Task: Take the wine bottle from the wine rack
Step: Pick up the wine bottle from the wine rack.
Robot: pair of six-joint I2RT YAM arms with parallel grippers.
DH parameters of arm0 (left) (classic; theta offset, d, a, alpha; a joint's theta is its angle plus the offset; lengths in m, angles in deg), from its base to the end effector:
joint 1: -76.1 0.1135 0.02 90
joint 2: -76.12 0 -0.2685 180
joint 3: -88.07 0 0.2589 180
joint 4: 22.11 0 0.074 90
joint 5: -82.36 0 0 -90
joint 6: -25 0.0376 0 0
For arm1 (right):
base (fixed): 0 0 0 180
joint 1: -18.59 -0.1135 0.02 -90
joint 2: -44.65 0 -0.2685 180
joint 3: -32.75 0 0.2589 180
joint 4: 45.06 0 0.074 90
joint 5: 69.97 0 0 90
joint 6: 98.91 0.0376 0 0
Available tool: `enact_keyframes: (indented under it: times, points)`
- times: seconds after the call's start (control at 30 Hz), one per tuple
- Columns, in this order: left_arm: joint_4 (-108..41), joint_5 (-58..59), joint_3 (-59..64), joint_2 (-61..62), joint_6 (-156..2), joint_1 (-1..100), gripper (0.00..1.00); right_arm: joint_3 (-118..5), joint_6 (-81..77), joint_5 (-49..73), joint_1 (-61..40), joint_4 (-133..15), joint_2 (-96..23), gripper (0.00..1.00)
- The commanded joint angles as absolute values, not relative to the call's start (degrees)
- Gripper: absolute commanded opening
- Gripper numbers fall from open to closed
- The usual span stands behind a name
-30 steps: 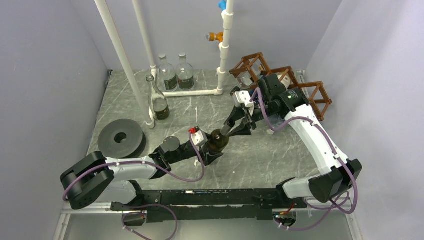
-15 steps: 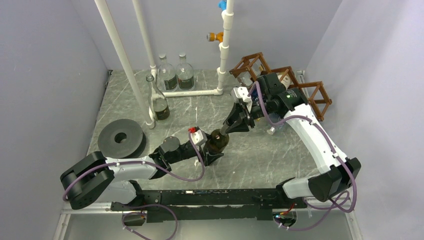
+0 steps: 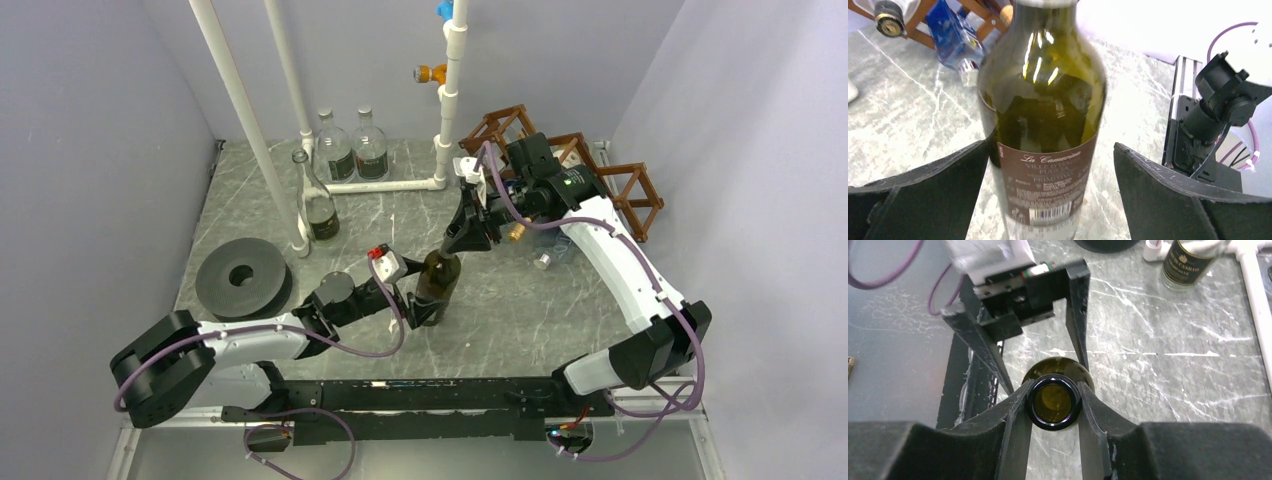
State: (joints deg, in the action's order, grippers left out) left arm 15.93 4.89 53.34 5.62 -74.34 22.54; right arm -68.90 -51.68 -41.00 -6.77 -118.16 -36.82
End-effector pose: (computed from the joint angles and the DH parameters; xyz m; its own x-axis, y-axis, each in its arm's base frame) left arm 0.1426 -0.2068 0.2196 -0.1251 -0.0972 -0.9874 0.9058 0.3949 -0.1537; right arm 0.2378 0.1491 0.3948 -0.0647 -0.3946 -0.9166 -0.9917 -0.0766 0.1029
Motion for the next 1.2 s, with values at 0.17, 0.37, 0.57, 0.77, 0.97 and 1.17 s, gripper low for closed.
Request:
enact_keyframes:
  times: [0.17,0.37,0.57,0.77,0.97,1.17]
  points:
    - [10.0,0.5,49.2,13.9,-77.1,23.7,0.99,-71.3,-47.2,-36.3,-6.5,-111.1,-35.4,0.0]
    - [-1.2,-0.1,43.3,15.3,-77.2,24.4,0.99,-68.9,-42.7,-32.6,-6.5,-106.8,-33.7,0.0]
    - [4.9,0.3,43.1,12.8,-73.7,24.5,0.99,-65.5,-37.6,-30.6,-6.4,-101.7,-32.2,0.0]
    - [13.0,0.5,41.3,6.6,-73.4,24.5,0.99,-63.4,-34.7,-30.7,-6.1,-98.8,-31.6,0.0]
    - [14.6,-3.1,36.3,0.6,-75.7,24.5,0.94,-62.2,-34.1,-30.9,-6.0,-97.8,-31.0,0.0]
    - [15.6,-5.0,33.2,-3.5,-78.0,24.4,0.84,-61.2,-33.9,-30.8,-5.9,-97.1,-30.4,0.0]
